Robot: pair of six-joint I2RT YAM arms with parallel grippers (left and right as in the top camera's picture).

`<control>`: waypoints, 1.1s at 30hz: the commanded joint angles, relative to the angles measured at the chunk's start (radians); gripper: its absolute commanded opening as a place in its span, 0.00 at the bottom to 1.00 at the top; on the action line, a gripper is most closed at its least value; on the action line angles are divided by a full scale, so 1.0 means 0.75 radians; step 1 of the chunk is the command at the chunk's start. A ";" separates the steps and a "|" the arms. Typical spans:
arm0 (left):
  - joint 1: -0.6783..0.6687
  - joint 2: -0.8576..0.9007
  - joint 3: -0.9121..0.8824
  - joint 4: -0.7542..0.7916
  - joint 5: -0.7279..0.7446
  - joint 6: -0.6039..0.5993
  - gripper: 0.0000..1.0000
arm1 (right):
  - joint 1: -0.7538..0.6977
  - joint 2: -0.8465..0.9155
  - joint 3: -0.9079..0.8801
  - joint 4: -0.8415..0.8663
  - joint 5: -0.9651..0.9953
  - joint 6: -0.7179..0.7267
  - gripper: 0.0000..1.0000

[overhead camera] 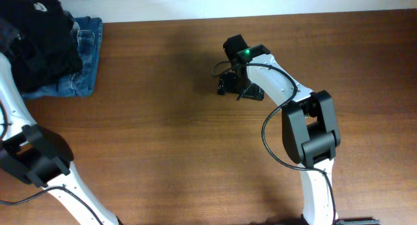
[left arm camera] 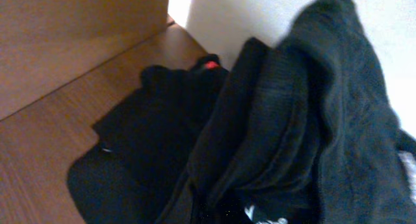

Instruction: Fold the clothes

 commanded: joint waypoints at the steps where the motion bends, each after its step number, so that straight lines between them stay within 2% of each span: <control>1: 0.051 0.043 0.028 0.019 -0.024 -0.027 0.01 | 0.005 -0.010 0.002 -0.009 0.016 0.003 0.99; 16: 0.131 0.048 0.029 0.100 -0.035 -0.027 0.01 | 0.005 -0.010 0.002 -0.008 0.011 0.004 0.99; 19: 0.131 0.058 0.028 0.102 -0.035 -0.027 0.09 | 0.005 -0.010 0.002 -0.009 0.010 0.004 0.99; 24: 0.131 0.095 0.028 0.079 -0.035 -0.027 0.12 | 0.005 -0.010 0.002 -0.010 0.006 0.004 0.99; 25: 0.131 0.103 0.028 0.068 -0.035 -0.027 0.16 | 0.005 -0.010 0.002 -0.012 0.006 0.004 0.99; 28: 0.131 0.120 0.028 0.035 -0.035 -0.026 0.40 | 0.005 -0.010 0.002 -0.016 0.006 0.004 0.99; 33: 0.131 0.119 0.040 0.024 -0.034 -0.011 0.66 | 0.005 -0.010 0.002 -0.018 0.006 0.003 0.99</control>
